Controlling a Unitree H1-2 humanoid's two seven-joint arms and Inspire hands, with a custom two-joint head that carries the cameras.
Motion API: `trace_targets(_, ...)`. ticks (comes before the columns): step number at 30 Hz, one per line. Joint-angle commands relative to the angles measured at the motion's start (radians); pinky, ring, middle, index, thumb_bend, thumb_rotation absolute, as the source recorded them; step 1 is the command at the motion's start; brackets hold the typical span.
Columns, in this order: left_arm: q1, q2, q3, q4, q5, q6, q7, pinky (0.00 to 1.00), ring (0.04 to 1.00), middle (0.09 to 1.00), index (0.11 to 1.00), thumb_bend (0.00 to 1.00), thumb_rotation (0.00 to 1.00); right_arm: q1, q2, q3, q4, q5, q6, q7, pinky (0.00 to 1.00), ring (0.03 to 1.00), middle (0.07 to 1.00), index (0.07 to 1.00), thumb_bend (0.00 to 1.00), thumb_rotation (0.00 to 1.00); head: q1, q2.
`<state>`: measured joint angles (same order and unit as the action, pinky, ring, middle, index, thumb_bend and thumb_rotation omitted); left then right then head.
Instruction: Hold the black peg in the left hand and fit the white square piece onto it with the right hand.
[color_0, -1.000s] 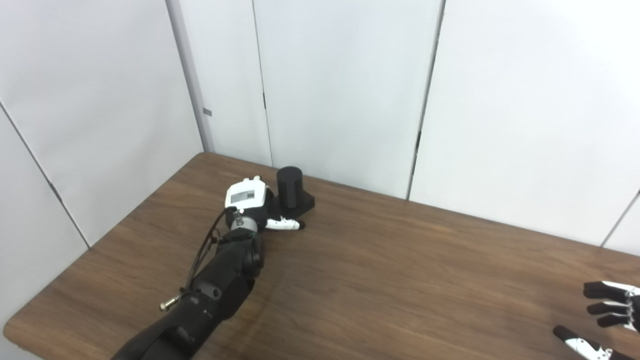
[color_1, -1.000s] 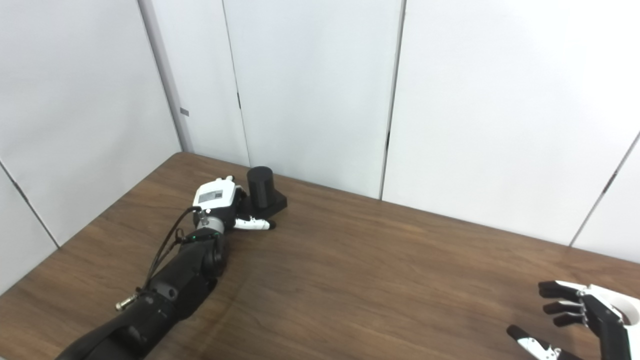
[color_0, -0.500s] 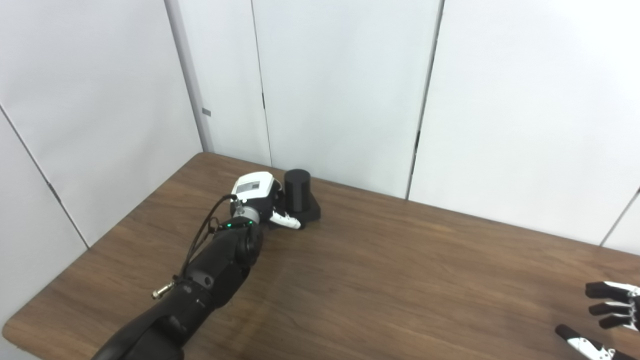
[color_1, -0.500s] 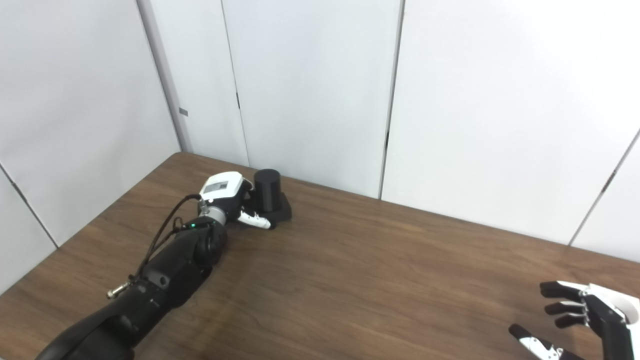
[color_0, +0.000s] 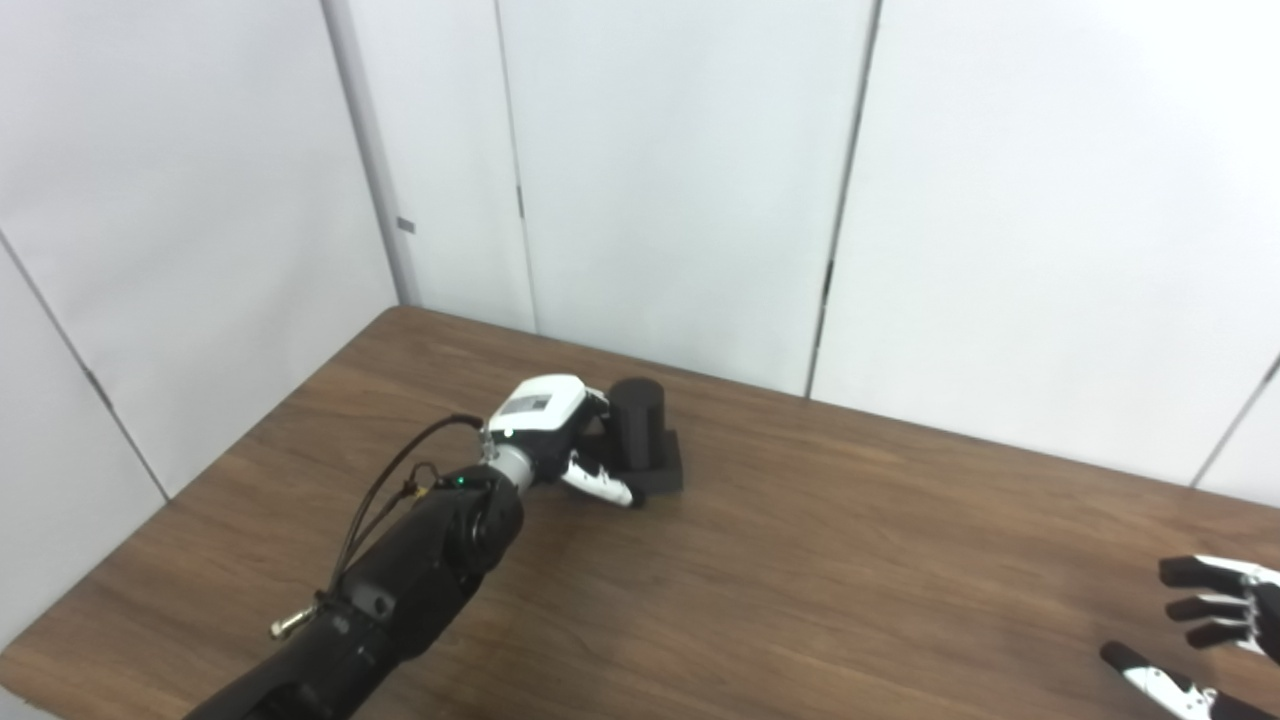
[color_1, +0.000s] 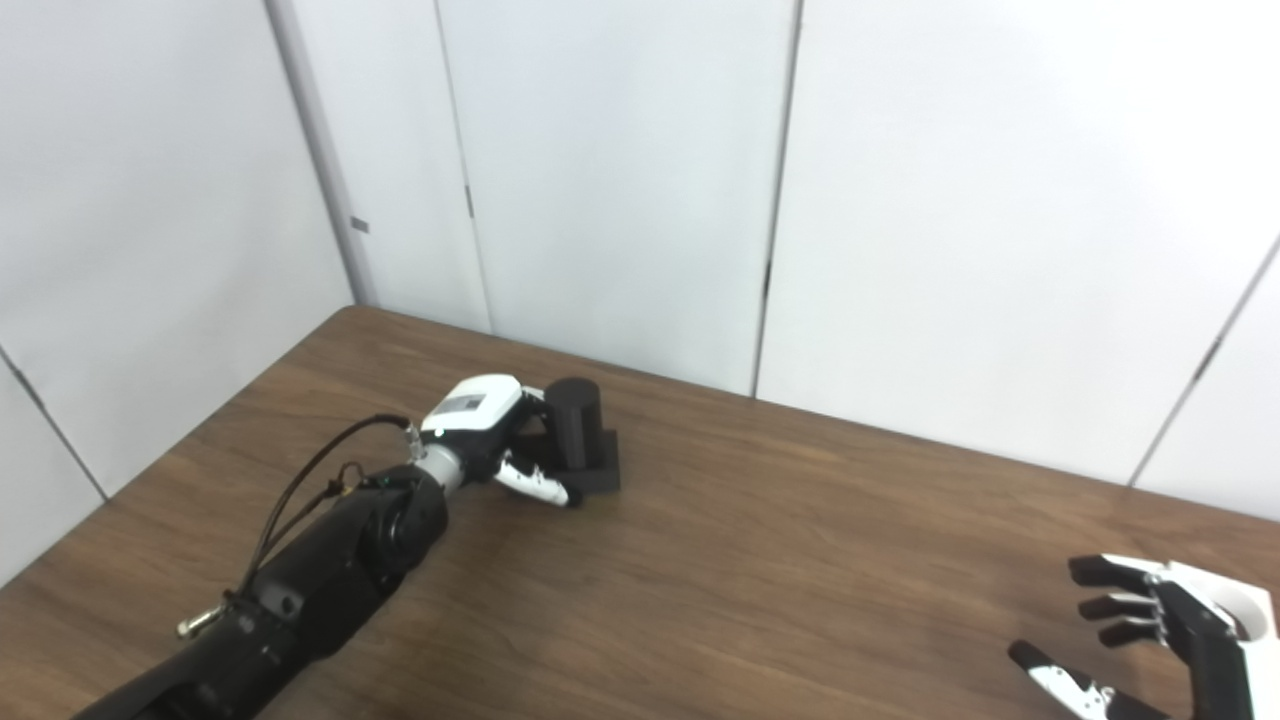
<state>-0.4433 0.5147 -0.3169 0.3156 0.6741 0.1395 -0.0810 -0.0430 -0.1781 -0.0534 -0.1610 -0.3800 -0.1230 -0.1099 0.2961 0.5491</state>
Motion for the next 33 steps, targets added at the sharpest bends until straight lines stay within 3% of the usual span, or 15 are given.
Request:
trace_targets(1, 0.0, -0.005, -0.028, -0.037, 0.002, -0.061, -0.018, 0.89, 0.908, 0.881, 0.487, 0.52, 0.06, -0.032, 0.001, -0.006, -0.005, 0.002, -0.016, -0.019, 0.45, 0.571, 0.649, 0.607, 0.57, 0.0, -0.016, 0.006)
trace_targets(7, 0.029, -0.025, -0.085, -0.105, 0.008, -0.116, -0.058, 0.89, 0.921, 0.9, 0.489, 0.52, 0.07, -0.036, -0.001, -0.009, 0.041, 0.013, -0.051, -0.031, 0.47, 0.582, 0.657, 0.612, 0.57, 0.0, -0.072, 0.019)
trace_targets(16, 0.055, -0.096, -0.176, -0.126, 0.03, -0.204, -0.087, 0.88, 0.918, 0.903, 0.491, 0.52, 0.07, -0.049, -0.008, -0.004, 0.1, 0.002, -0.101, -0.061, 0.46, 0.566, 0.649, 0.618, 0.57, 0.0, -0.151, 0.041)
trace_targets(24, 0.053, -0.16, -0.27, -0.064, 0.065, -0.245, -0.095, 0.88, 0.91, 0.892, 0.491, 0.52, 0.07, -0.059, -0.006, 0.006, 0.134, -0.013, -0.139, -0.09, 0.46, 0.557, 0.646, 0.622, 0.58, 0.0, -0.223, 0.057)
trace_targets(30, 0.036, -0.19, -0.333, -0.001, 0.097, -0.252, -0.107, 0.89, 0.913, 0.894, 0.491, 0.52, 0.07, -0.065, -0.004, 0.01, 0.119, -0.017, -0.127, -0.09, 0.46, 0.564, 0.649, 0.626, 0.59, 0.0, -0.289, 0.069)
trace_targets(33, 0.031, -0.2, -0.358, 0.018, 0.11, -0.235, -0.116, 0.89, 0.917, 0.902, 0.491, 0.52, 0.07, -0.062, -0.013, 0.003, 0.077, -0.006, -0.085, -0.066, 0.47, 0.573, 0.656, 0.636, 0.6, 0.0, -0.319, 0.074)
